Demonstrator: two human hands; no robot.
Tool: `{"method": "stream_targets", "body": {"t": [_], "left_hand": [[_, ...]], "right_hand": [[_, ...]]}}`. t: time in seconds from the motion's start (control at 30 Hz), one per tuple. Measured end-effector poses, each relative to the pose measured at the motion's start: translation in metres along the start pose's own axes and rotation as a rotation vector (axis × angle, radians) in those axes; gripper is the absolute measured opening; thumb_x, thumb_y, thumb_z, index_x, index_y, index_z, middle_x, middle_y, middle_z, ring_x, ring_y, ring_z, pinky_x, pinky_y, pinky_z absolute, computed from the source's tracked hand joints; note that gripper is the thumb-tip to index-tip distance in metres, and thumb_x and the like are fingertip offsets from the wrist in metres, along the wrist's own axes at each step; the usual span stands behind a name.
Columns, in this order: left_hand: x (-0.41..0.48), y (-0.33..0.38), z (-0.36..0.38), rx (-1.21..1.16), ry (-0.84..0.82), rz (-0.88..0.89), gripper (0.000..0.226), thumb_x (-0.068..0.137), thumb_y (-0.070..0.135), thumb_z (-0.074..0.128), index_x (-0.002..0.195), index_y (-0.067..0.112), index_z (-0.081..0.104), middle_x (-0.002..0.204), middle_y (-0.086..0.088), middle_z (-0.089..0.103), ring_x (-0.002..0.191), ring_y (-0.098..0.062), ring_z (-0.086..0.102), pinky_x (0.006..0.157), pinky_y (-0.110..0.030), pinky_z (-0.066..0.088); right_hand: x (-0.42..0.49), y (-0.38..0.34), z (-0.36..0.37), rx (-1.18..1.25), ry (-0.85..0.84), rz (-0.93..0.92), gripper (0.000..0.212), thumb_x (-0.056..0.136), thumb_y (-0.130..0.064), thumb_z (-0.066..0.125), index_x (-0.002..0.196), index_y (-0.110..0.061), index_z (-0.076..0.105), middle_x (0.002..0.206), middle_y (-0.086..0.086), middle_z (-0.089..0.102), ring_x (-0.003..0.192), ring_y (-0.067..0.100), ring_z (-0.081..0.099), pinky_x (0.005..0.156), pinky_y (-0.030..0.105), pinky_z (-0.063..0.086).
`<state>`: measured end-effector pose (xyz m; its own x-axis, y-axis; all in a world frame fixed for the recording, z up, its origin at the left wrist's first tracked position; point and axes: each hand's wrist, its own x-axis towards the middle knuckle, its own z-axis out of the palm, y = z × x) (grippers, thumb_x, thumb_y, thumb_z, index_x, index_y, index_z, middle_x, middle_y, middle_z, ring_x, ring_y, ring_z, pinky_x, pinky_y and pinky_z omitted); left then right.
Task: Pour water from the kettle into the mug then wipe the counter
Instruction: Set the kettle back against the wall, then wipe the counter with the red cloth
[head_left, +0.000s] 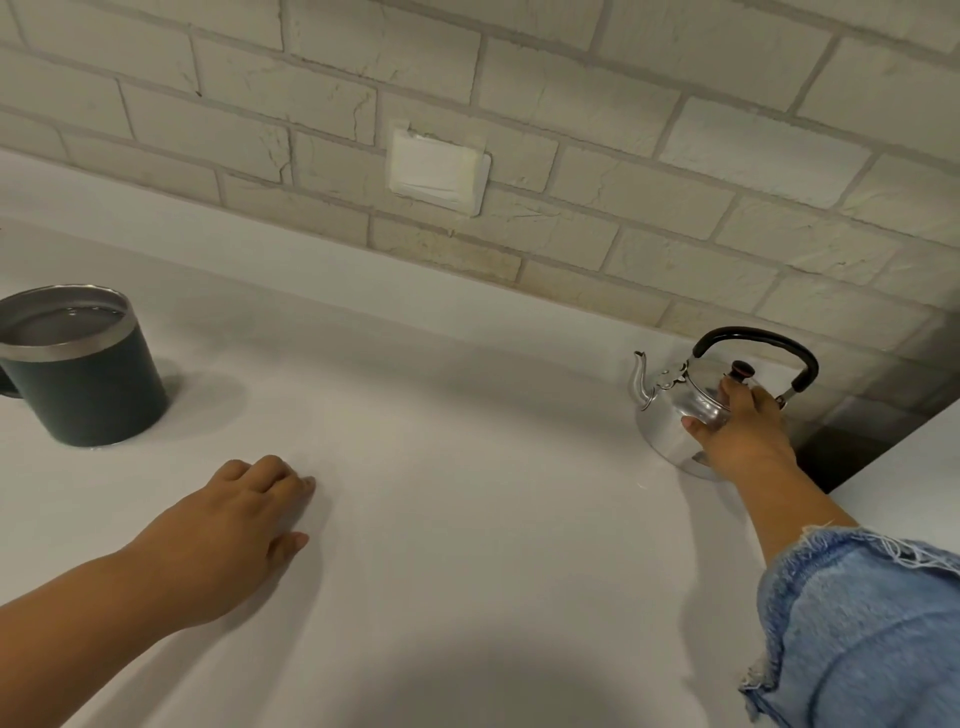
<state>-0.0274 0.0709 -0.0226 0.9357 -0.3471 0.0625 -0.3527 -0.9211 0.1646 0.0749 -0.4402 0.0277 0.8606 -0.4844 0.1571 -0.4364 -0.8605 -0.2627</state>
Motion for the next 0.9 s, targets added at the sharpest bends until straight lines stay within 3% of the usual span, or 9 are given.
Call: {"method": "stream_targets", "body": {"t": [0.1, 0.2, 0.3, 0.37, 0.43, 0.5, 0.57, 0.7, 0.9], "left_hand": [[0.000, -0.001, 0.001, -0.003, 0.007, -0.002, 0.058, 0.089, 0.053, 0.041, 0.142, 0.030, 0.033, 0.130, 0.015, 0.039, 0.109, -0.009, 0.039, 0.095, -0.020, 0.037], [0.001, -0.002, 0.002, 0.022, -0.006, -0.001, 0.057, 0.090, 0.053, 0.040, 0.142, 0.030, 0.034, 0.130, 0.014, 0.039, 0.108, -0.011, 0.040, 0.095, -0.021, 0.038], [0.002, -0.003, 0.002, 0.012, -0.010, -0.005, 0.057, 0.089, 0.052, 0.041, 0.141, 0.029, 0.035, 0.130, 0.013, 0.041, 0.108, -0.013, 0.041, 0.094, -0.023, 0.039], [0.002, -0.003, 0.002, 0.006, -0.006, -0.009, 0.057, 0.090, 0.052, 0.041, 0.141, 0.028, 0.035, 0.131, 0.012, 0.040, 0.109, -0.013, 0.040, 0.094, -0.023, 0.039], [0.001, -0.003, 0.003, -0.009, -0.011, -0.019, 0.058, 0.090, 0.053, 0.038, 0.142, 0.029, 0.032, 0.135, 0.013, 0.037, 0.114, -0.012, 0.039, 0.096, -0.023, 0.039], [-0.001, -0.003, 0.001, -0.058, -0.015, -0.030, 0.058, 0.090, 0.054, 0.037, 0.143, 0.030, 0.030, 0.141, 0.012, 0.034, 0.124, -0.013, 0.036, 0.101, -0.023, 0.037], [-0.006, -0.002, -0.005, -0.143, -0.013, -0.034, 0.059, 0.090, 0.055, 0.039, 0.143, 0.032, 0.030, 0.145, 0.013, 0.032, 0.131, -0.012, 0.035, 0.105, -0.024, 0.034], [-0.022, -0.006, -0.034, -0.288, 0.149, 0.032, 0.039, 0.089, 0.048, 0.047, 0.127, 0.040, 0.048, 0.132, 0.020, 0.048, 0.114, -0.003, 0.051, 0.092, -0.017, 0.039], [-0.042, -0.054, -0.106, -0.623, 0.419, 0.000, 0.020, 0.088, 0.033, 0.057, 0.094, 0.051, 0.062, 0.095, 0.034, 0.063, 0.092, 0.017, 0.056, 0.070, 0.003, 0.040]], "right_hand": [[0.003, -0.002, -0.007, -0.006, -0.073, -0.002, 0.076, 0.085, -0.036, 0.064, 0.147, -0.026, 0.020, 0.154, 0.011, 0.016, 0.139, 0.038, 0.023, 0.110, 0.052, 0.032], [-0.003, -0.005, -0.016, -0.132, -0.200, 0.022, 0.084, 0.088, -0.035, 0.059, 0.150, -0.031, 0.002, 0.158, 0.012, 0.000, 0.143, 0.039, 0.013, 0.115, 0.049, 0.023], [-0.031, -0.017, -0.014, -0.122, -0.126, 0.001, 0.089, 0.087, -0.042, 0.058, 0.148, -0.038, -0.006, 0.159, 0.005, -0.012, 0.146, 0.033, 0.000, 0.112, 0.059, 0.022], [-0.061, -0.036, -0.005, 0.083, -0.028, -0.062, 0.083, 0.086, -0.037, 0.062, 0.149, -0.037, 0.008, 0.160, 0.003, -0.003, 0.146, 0.028, 0.005, 0.110, 0.060, 0.025], [-0.091, -0.063, 0.001, 0.334, -0.013, -0.154, 0.068, 0.086, -0.027, 0.066, 0.146, -0.026, 0.032, 0.157, 0.010, 0.018, 0.143, 0.026, 0.021, 0.114, 0.045, 0.025], [-0.121, -0.089, 0.001, 0.510, -0.087, -0.207, 0.050, 0.087, -0.023, 0.066, 0.133, -0.019, 0.050, 0.143, 0.007, 0.040, 0.133, 0.022, 0.038, 0.106, 0.025, 0.028], [-0.150, -0.109, -0.004, 0.601, -0.209, -0.229, 0.033, 0.087, -0.028, 0.065, 0.119, -0.025, 0.061, 0.124, -0.005, 0.050, 0.121, 0.013, 0.047, 0.095, 0.020, 0.032], [-0.197, -0.140, -0.017, 0.707, -0.362, -0.270, 0.011, 0.087, -0.038, 0.062, 0.097, -0.037, 0.068, 0.113, -0.020, 0.061, 0.110, -0.003, 0.052, 0.084, 0.017, 0.038], [-0.248, -0.204, -0.028, 0.780, -0.386, -0.219, 0.010, 0.089, -0.036, 0.059, 0.091, -0.036, 0.070, 0.099, -0.019, 0.068, 0.094, -0.006, 0.058, 0.070, 0.015, 0.041]]}}
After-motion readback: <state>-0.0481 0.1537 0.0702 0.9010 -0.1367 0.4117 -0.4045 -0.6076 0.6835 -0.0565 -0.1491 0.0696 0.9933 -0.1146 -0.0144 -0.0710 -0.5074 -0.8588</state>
